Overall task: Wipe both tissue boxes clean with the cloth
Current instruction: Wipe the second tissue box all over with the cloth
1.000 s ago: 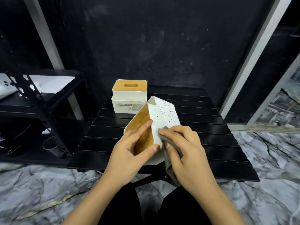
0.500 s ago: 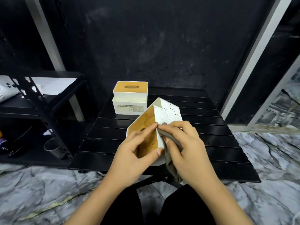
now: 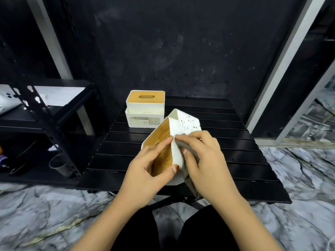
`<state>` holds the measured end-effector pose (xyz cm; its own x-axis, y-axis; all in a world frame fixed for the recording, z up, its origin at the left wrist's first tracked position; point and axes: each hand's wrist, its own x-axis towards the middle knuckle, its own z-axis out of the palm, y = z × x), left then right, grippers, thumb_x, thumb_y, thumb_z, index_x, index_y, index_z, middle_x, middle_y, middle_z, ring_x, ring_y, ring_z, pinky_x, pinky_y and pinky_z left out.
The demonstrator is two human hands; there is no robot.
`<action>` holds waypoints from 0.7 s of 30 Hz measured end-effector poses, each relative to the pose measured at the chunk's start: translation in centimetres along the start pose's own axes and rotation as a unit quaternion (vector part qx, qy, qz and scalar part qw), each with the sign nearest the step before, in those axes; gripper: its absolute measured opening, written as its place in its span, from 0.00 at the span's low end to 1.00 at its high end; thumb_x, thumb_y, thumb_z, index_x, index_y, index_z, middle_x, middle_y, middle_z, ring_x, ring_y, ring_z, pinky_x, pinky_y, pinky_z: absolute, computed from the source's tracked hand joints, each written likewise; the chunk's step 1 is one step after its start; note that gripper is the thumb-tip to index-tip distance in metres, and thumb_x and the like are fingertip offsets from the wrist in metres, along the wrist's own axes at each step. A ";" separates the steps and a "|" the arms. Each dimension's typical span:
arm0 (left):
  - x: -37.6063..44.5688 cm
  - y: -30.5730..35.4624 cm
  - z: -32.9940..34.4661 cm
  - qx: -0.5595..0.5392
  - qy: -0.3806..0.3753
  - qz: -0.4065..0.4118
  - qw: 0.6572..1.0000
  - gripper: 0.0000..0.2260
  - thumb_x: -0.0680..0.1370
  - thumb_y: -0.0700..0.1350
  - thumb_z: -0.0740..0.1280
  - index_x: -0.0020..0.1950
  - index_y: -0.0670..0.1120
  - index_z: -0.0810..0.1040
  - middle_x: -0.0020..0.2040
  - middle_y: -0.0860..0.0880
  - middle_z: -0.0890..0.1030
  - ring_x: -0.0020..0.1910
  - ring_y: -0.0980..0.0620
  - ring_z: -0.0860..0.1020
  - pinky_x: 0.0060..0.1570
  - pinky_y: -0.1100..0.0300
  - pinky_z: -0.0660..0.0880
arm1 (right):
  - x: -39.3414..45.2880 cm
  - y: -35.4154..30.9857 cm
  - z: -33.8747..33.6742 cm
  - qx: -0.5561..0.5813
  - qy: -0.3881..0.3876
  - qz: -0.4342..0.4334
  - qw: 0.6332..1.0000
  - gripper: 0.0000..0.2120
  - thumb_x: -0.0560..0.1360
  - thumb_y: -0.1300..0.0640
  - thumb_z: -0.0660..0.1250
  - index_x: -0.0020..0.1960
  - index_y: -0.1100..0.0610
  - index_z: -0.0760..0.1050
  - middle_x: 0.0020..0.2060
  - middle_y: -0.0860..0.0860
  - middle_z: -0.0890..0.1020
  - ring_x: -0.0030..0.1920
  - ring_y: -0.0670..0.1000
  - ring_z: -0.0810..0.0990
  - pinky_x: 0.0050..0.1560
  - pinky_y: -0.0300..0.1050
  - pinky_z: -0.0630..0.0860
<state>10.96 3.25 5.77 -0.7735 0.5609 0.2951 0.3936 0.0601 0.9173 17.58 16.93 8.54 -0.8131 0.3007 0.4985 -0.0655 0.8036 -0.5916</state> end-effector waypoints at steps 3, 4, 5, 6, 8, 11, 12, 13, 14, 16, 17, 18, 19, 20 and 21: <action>-0.2 0.1 0.0 0.012 0.000 -0.006 1.000 0.26 0.63 0.59 0.68 0.60 0.73 0.70 0.52 0.65 0.75 0.58 0.61 0.74 0.54 0.70 0.70 | 0.5 1.3 -0.4 -0.012 0.000 0.031 0.999 0.14 0.76 0.62 0.62 0.58 0.51 0.77 0.49 0.42 0.71 0.51 0.48 0.69 0.51 0.21 0.60; -0.2 0.1 0.0 0.015 0.000 -0.010 1.000 0.26 0.63 0.59 0.68 0.60 0.74 0.69 0.52 0.66 0.74 0.59 0.62 0.73 0.54 0.72 0.69 | 0.5 1.6 -0.5 -0.014 0.000 0.037 0.999 0.14 0.76 0.62 0.62 0.58 0.51 0.77 0.49 0.42 0.71 0.51 0.49 0.69 0.51 0.21 0.60; -0.2 0.2 0.1 0.017 -0.001 -0.014 1.000 0.27 0.62 0.60 0.69 0.60 0.75 0.68 0.54 0.67 0.74 0.59 0.64 0.72 0.53 0.73 0.69 | 0.4 1.9 -0.6 -0.015 0.001 0.042 0.999 0.14 0.76 0.63 0.62 0.59 0.51 0.77 0.49 0.42 0.72 0.51 0.49 0.69 0.51 0.21 0.60; -0.1 0.2 0.1 0.016 -0.003 -0.018 1.000 0.28 0.62 0.60 0.70 0.60 0.76 0.67 0.55 0.69 0.73 0.61 0.66 0.71 0.54 0.74 0.68 | 0.2 2.1 -0.7 -0.015 0.004 0.045 0.999 0.14 0.76 0.63 0.62 0.59 0.51 0.77 0.49 0.42 0.71 0.51 0.48 0.69 0.51 0.20 0.59; -0.1 0.2 0.3 0.008 -0.007 -0.024 1.000 0.30 0.62 0.60 0.71 0.61 0.76 0.66 0.58 0.71 0.72 0.62 0.68 0.70 0.55 0.73 0.67 | -0.4 2.4 -0.7 -0.014 0.015 0.047 0.999 0.14 0.76 0.63 0.62 0.58 0.51 0.77 0.49 0.42 0.71 0.51 0.48 0.70 0.51 0.20 0.59; 0.1 0.2 0.3 -0.001 -0.013 -0.023 1.000 0.30 0.61 0.62 0.71 0.61 0.75 0.67 0.58 0.70 0.73 0.62 0.68 0.70 0.55 0.73 0.67 | -1.5 2.2 -0.7 0.000 0.031 0.021 0.999 0.14 0.75 0.61 0.62 0.58 0.51 0.77 0.51 0.43 0.73 0.53 0.49 0.71 0.54 0.22 0.60; 0.2 0.3 0.2 -0.004 -0.016 -0.023 1.000 0.29 0.61 0.62 0.71 0.61 0.74 0.68 0.57 0.70 0.74 0.61 0.68 0.71 0.55 0.74 0.67 | -1.9 1.9 -0.6 0.006 0.032 0.004 0.999 0.14 0.75 0.59 0.60 0.58 0.50 0.76 0.51 0.43 0.73 0.53 0.48 0.71 0.54 0.23 0.61; 0.3 0.3 0.1 -0.008 -0.019 -0.022 1.000 0.29 0.61 0.61 0.71 0.61 0.74 0.68 0.56 0.69 0.74 0.60 0.68 0.72 0.54 0.75 0.68 | -2.2 1.6 -0.6 0.011 0.029 -0.014 0.999 0.14 0.75 0.56 0.59 0.58 0.49 0.76 0.51 0.42 0.72 0.53 0.47 0.71 0.55 0.25 0.61; 0.3 0.3 0.0 -0.013 -0.023 -0.019 0.999 0.29 0.62 0.59 0.72 0.61 0.73 0.69 0.55 0.68 0.75 0.60 0.67 0.72 0.55 0.75 0.68 | -2.4 1.2 -0.6 0.015 0.024 -0.030 0.999 0.14 0.75 0.54 0.57 0.58 0.49 0.76 0.52 0.41 0.72 0.53 0.46 0.71 0.55 0.26 0.62; 0.4 0.3 -0.2 -0.018 -0.029 -0.016 0.999 0.29 0.64 0.54 0.75 0.62 0.70 0.71 0.54 0.66 0.76 0.59 0.65 0.73 0.55 0.75 0.68 | -2.2 0.5 -0.6 0.021 0.011 -0.047 0.999 0.15 0.75 0.54 0.56 0.58 0.48 0.76 0.52 0.40 0.71 0.53 0.46 0.70 0.55 0.27 0.64; 0.4 0.4 -0.2 -0.021 -0.032 -0.015 0.999 0.29 0.65 0.51 0.76 0.62 0.69 0.71 0.54 0.66 0.76 0.59 0.65 0.74 0.55 0.74 0.68 | -1.9 0.3 -0.6 0.021 0.004 -0.051 0.998 0.15 0.74 0.54 0.56 0.58 0.48 0.76 0.51 0.40 0.71 0.52 0.46 0.70 0.54 0.27 0.64; 0.3 0.4 -0.2 -0.024 -0.033 -0.016 0.999 0.29 0.66 0.50 0.76 0.63 0.68 0.72 0.54 0.65 0.76 0.59 0.65 0.74 0.55 0.74 0.69 | -1.5 0.1 -0.6 0.019 -0.001 -0.053 0.998 0.15 0.74 0.55 0.56 0.58 0.47 0.76 0.51 0.40 0.72 0.52 0.45 0.69 0.54 0.26 0.63; 0.3 0.4 -0.2 -0.028 -0.030 -0.018 0.999 0.29 0.66 0.50 0.77 0.63 0.67 0.72 0.54 0.65 0.77 0.59 0.65 0.74 0.55 0.74 0.69 | -1.0 -0.1 -0.6 0.016 -0.007 -0.052 0.999 0.15 0.74 0.56 0.57 0.57 0.48 0.76 0.51 0.40 0.72 0.52 0.45 0.69 0.54 0.25 0.63; 0.3 0.3 -0.1 -0.031 -0.023 -0.020 0.999 0.28 0.66 0.49 0.77 0.62 0.65 0.72 0.53 0.65 0.77 0.59 0.65 0.75 0.55 0.73 0.69 | -0.5 -0.2 -0.6 0.013 -0.013 -0.047 0.999 0.15 0.74 0.57 0.59 0.57 0.48 0.77 0.51 0.40 0.72 0.52 0.44 0.68 0.54 0.24 0.62; 0.3 0.2 -0.1 -0.032 -0.013 -0.023 0.999 0.28 0.66 0.49 0.77 0.62 0.65 0.72 0.52 0.65 0.77 0.58 0.65 0.75 0.55 0.73 0.69 | -0.1 -0.3 -0.6 0.012 -0.021 -0.042 0.999 0.15 0.74 0.59 0.59 0.57 0.48 0.77 0.51 0.41 0.72 0.53 0.44 0.68 0.54 0.23 0.61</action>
<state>10.72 3.31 6.06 -0.7765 0.5797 0.2470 0.3250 0.0327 0.9451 18.02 16.96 9.00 -0.8282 0.2105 0.5194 -0.1477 0.8121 -0.5646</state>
